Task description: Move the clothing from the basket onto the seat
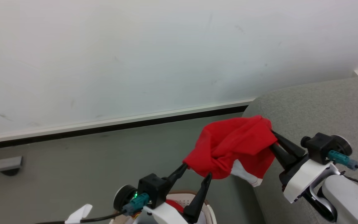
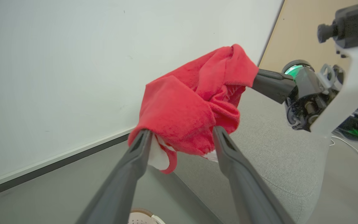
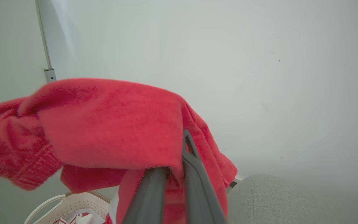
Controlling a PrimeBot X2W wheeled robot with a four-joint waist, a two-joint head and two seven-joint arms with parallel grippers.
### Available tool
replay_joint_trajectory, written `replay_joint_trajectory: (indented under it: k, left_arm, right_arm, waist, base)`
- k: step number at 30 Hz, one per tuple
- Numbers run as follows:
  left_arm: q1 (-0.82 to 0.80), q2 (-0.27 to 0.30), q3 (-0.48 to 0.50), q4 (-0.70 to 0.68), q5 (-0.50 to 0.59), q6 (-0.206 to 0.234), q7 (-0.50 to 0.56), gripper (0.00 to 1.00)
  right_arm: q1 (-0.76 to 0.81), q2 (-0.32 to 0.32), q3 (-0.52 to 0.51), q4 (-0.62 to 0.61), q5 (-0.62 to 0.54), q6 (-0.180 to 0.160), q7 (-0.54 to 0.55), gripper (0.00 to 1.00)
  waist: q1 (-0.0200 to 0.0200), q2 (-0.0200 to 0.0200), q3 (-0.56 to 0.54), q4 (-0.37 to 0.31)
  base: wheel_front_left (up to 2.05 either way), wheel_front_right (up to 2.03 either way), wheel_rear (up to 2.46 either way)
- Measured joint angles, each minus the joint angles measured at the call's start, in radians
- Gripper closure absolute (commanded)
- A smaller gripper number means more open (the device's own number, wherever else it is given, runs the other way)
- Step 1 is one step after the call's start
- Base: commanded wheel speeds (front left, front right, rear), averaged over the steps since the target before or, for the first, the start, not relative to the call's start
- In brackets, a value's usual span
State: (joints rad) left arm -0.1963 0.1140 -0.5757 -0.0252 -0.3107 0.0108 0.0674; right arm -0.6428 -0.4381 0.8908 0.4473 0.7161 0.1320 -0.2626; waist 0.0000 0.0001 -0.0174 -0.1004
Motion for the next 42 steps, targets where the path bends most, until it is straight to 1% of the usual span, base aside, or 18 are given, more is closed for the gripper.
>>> replay_joint_trajectory:
  k: [3,8,13,19,23,29,32,34,38,42]
  left_arm:
    - [0.000,-0.004,-0.009,0.017,0.000,0.000,-0.011,0.00]
    - [0.000,-0.010,-0.017,0.044,0.000,0.000,-0.026,0.00]
    - [-0.007,-0.017,-0.028,0.059,0.000,0.001,-0.038,0.00]
    - [-0.026,-0.018,-0.039,0.067,0.000,-0.002,-0.043,0.00]
    - [-0.039,-0.018,-0.048,0.065,0.004,-0.002,-0.041,0.00]
    - [-0.097,-0.017,-0.063,0.053,0.025,-0.017,-0.033,0.00]
    - [-0.140,-0.017,-0.074,0.048,0.040,-0.029,-0.024,0.00]
    - [-0.174,-0.018,-0.081,0.044,0.051,-0.039,-0.019,0.00]
    - [-0.252,-0.020,-0.092,0.040,0.071,-0.056,-0.007,0.00]
    - [-0.324,-0.029,-0.108,0.042,0.084,-0.072,-0.012,0.00]
  right_arm:
    - [0.014,-0.018,-0.056,-0.006,-0.020,0.000,0.000,1.00]
    - [0.028,-0.042,-0.118,-0.024,-0.045,0.000,0.000,1.00]
    - [0.044,-0.059,-0.157,-0.033,-0.057,0.000,0.000,1.00]
    - [0.060,-0.059,-0.188,-0.047,-0.072,0.000,0.000,1.00]
    - [0.077,-0.057,-0.216,-0.054,-0.080,0.000,0.000,1.00]
    - [0.074,-0.044,-0.299,-0.048,-0.110,0.000,0.000,1.00]
    - [0.050,-0.038,-0.364,-0.023,-0.142,0.000,0.000,1.00]
    - [0.017,-0.033,-0.427,-0.004,-0.166,0.000,0.000,1.00]
    - [-0.072,-0.027,-0.551,0.040,-0.241,0.000,0.000,1.00]
    - [-0.186,-0.033,-0.672,0.105,-0.369,0.000,0.000,1.00]
  waist:
    - [0.0000,0.0001,0.003,-0.028]
    - [0.0000,0.0000,0.011,-0.085]
    - [0.0000,0.0000,0.022,-0.152]
    - [0.0000,0.0000,0.042,-0.230]
    - [0.0000,0.0000,0.067,-0.264]
    - [0.0000,0.0000,0.142,-0.273]
    - [0.0001,0.0000,0.191,-0.266]
    - [0.0001,0.0000,0.229,-0.257]
    - [0.0001,0.0000,0.317,-0.229]
    - [0.0002,0.0000,0.411,-0.190]
  base:
    - [0.00,0.00,0.00]
    - [0.00,0.00,0.00]
    - [0.00,0.00,0.00]
    - [0.00,0.00,0.00]
    - [0.00,0.00,0.00]
    - [0.00,0.00,0.00]
    - [0.00,0.00,0.00]
    - [0.00,0.00,0.00]
    - [0.00,0.00,0.00]
    - [0.00,0.00,0.00]
